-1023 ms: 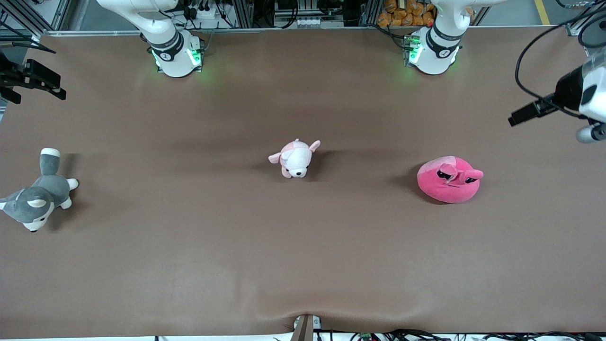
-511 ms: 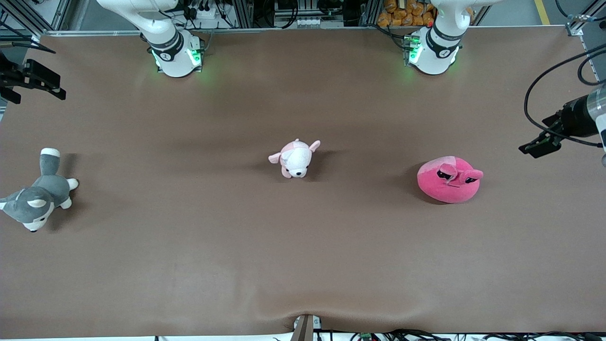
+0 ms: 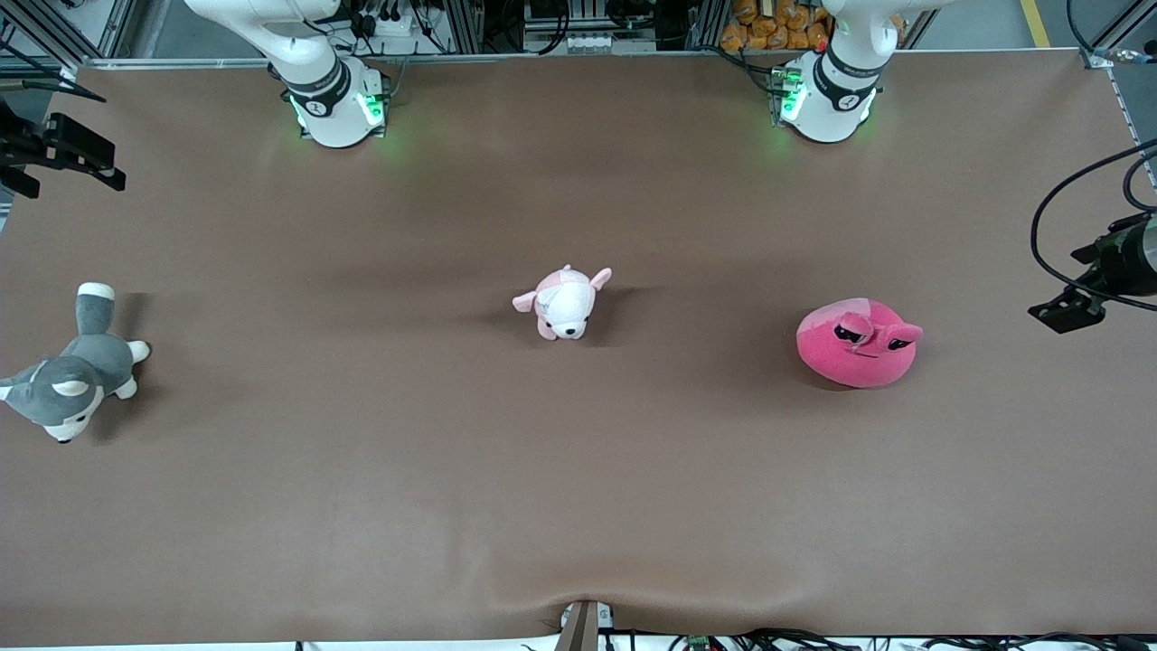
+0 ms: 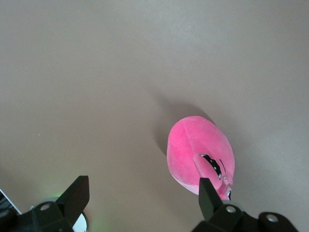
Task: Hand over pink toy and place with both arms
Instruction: 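Move the left gripper down toward the pink flamingo ring, then close the left gripper on the flamingo's neck and lift it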
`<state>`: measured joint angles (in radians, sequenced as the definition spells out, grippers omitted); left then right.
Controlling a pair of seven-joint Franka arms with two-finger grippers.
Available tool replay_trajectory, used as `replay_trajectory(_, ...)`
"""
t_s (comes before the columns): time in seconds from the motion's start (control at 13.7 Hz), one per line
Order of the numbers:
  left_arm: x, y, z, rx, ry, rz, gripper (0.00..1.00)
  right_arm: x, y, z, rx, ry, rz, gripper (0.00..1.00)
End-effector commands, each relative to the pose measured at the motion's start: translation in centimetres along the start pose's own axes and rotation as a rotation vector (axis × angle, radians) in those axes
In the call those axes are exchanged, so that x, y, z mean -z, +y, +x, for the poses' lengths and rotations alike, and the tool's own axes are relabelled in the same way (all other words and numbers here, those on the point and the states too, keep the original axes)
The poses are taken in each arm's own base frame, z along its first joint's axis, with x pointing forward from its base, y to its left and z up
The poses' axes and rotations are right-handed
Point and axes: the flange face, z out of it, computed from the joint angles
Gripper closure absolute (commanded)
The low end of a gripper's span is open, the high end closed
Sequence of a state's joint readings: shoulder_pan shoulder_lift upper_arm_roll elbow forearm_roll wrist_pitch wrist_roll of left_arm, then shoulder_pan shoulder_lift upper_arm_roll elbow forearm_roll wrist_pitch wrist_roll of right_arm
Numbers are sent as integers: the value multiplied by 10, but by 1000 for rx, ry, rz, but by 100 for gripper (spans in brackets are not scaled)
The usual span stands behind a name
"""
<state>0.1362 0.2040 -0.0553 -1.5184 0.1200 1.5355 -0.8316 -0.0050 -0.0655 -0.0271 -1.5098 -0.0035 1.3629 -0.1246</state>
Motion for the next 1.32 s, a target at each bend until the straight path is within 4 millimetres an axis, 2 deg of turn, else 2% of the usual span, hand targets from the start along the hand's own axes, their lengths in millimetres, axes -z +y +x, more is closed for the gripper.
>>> replay_trajectory(0.0,-7,-1,15,180,-96,-80,0,3,2,-4,-11,2,1,0)
replay_trajectory(0.07,-13,1,23,303,-132,-119,0,3,2,-4,-11,2,1,0)
replay_trajectory(0.15,-16,3,26,343,-131,-122,0,3,1,-4,-10,2,1,0)
replay_trajectory(0.22,-33,11,29,374,-153,-98,0,3,2,-4,-11,2,1,0)
replay_trajectory(0.37,-61,27,39,592,-171,-72,0,3,2,-4,-11,2,1,0)
replay_trajectory(0.44,-73,35,37,652,-177,-58,0,3,2,-4,-11,2,1,0)
replay_trajectory(0.58,-98,50,22,699,-182,-31,0,3,2,-4,-11,0,1,0)
replay_trajectory(0.8,-128,54,15,771,-169,-56,0,3,2,-4,-11,2,1,0)
replay_trajectory(0.95,-145,56,-13,742,-156,-84,0,3,2,-4,-11,2,1,0)
replay_trajectory(1.1,-151,55,-41,720,-127,-146,0,3,2,-4,-11,2,1,0)
replay_trajectory(1.24,-147,55,-49,709,-117,-163,0,3,2,-4,-11,2,1,0)
